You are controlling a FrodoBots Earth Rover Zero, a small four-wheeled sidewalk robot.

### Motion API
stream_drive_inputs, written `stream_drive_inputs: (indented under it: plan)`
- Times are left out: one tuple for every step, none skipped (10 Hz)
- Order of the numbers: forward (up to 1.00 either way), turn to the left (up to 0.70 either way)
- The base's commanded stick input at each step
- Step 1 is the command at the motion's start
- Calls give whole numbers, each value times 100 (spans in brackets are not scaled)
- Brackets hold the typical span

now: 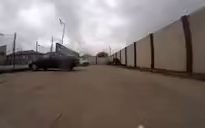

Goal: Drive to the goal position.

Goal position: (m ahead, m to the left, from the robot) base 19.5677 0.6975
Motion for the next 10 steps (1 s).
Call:
stream_drive_inputs:
  plan:
    - [50,0]
    - [50,0]
    - [50,0]
    - [50,0]
    - [50,0]
    - [50,0]
    - [50,0]
    - [50,0]
    - [50,0]
    - [50,0]
